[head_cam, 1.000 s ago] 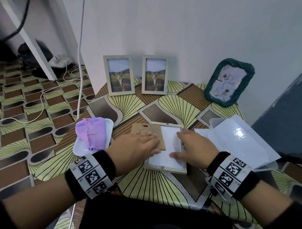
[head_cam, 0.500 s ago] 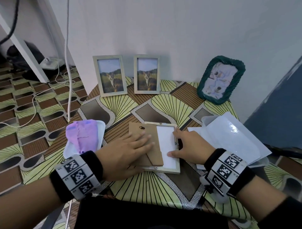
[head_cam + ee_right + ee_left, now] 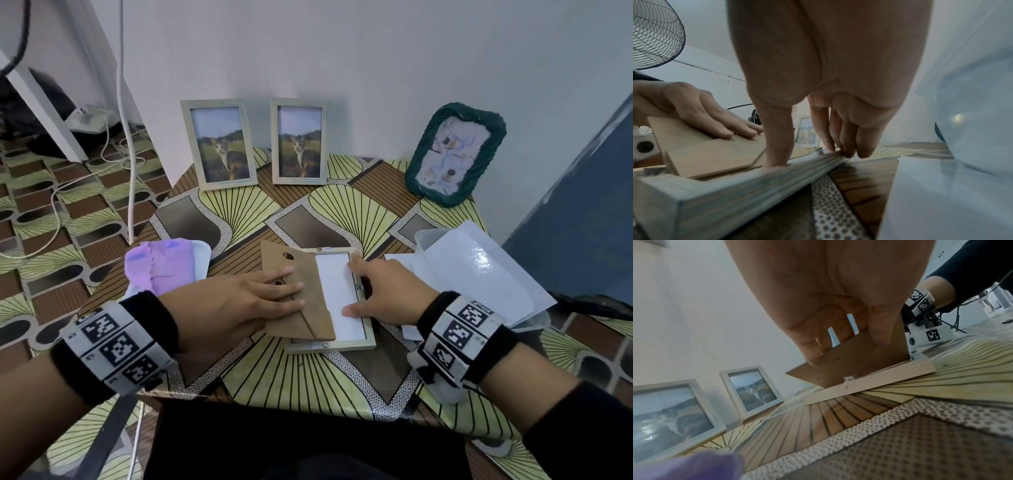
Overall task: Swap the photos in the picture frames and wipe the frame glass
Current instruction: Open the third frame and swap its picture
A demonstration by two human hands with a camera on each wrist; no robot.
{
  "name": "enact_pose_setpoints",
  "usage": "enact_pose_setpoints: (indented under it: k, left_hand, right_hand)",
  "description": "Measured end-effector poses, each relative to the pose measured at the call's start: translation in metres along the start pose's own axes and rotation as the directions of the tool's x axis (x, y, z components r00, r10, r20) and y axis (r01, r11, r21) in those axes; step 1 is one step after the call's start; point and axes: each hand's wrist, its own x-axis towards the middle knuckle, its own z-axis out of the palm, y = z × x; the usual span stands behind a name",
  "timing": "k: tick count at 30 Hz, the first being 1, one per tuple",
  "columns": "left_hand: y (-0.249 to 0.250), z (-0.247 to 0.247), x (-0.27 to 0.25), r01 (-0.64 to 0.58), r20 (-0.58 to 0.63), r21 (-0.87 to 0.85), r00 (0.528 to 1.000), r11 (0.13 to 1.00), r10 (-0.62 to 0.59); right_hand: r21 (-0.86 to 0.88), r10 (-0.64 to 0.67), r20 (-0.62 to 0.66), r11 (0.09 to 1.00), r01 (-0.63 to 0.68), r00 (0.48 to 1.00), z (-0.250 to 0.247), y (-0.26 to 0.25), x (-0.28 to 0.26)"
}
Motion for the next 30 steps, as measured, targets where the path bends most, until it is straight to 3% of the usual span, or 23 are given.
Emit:
enact_pose_setpoints:
  k: [4,9,13,18,26,30]
  left_hand:
    - [-0.002,-0.004,0.004,-0.006,0.035,-0.025,0.999,1.000,0.007]
    - [-0.004,0.002,0.017,0.017,0.150,0.109,0.988,0.994,-0.034]
    - [-0.003,0.010,0.027,0.032,0.176,-0.033,0.984,0.999,-0.025]
    - [0.000,0.017,0.039,0.017,0.117,-0.074,0.993,0.997,-0.008]
    - [0.008,0.015,0.054,0.003,0.060,0.015,0.998,1.000,-0.004]
    - [0.008,0.011,0.043,0.109,-0.166,-0.015,0.980,0.994,-0.109]
  right_hand:
    - [0.010,-0.010,-0.007,1.000,0.010,1.000,0.000,0.001,0.003]
    - [-0.001,-0.028,-0.007,1.000,0.028,1.000,0.000,0.000,0.001]
    - [0.006,-0.055,0.016,0.998,0.055,0.998,0.000,0.002,0.003]
    - [0.155,-0.032,-0.005,0.987,0.033,0.999,0.001,0.000,0.002]
    - [0.100,0.002,0.025,0.995,-0.004,1.000,0.004,-0.011,0.000]
    - [0.258,0.026,-0.133,0.966,0.009,0.991,0.003,-0.008,-0.006]
